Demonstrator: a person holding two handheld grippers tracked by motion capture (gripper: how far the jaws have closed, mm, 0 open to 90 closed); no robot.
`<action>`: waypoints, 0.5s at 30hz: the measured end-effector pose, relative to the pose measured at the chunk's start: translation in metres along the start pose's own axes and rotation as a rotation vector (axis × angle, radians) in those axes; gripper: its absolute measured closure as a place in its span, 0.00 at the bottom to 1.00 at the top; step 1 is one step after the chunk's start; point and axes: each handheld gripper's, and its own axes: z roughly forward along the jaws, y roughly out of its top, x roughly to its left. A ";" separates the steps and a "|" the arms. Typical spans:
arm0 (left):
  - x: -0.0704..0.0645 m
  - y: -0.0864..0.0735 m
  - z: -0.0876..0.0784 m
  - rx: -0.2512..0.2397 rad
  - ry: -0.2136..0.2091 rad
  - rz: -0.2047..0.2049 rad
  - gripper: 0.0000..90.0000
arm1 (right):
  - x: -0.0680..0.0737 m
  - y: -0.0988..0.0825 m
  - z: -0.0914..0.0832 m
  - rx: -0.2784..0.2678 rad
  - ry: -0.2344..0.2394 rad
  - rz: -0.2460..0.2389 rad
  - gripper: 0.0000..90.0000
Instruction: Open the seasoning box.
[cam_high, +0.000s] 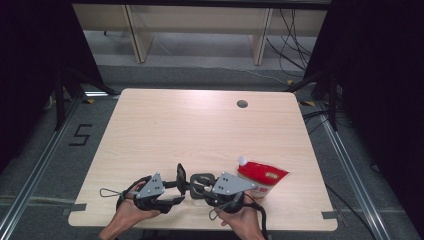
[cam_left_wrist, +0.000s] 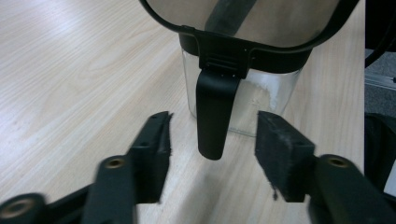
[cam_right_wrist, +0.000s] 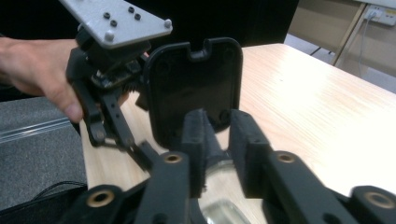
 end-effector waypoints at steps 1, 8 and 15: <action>-0.001 0.000 -0.002 -0.005 0.013 -0.015 0.43 | 0.000 -0.001 -0.004 0.000 0.005 -0.001 0.80; -0.009 -0.004 -0.010 0.003 0.021 -0.073 0.27 | -0.001 -0.023 -0.040 0.010 0.012 0.043 0.62; -0.013 -0.009 -0.017 0.028 0.043 -0.121 0.20 | -0.004 -0.044 -0.072 0.023 0.011 0.090 0.50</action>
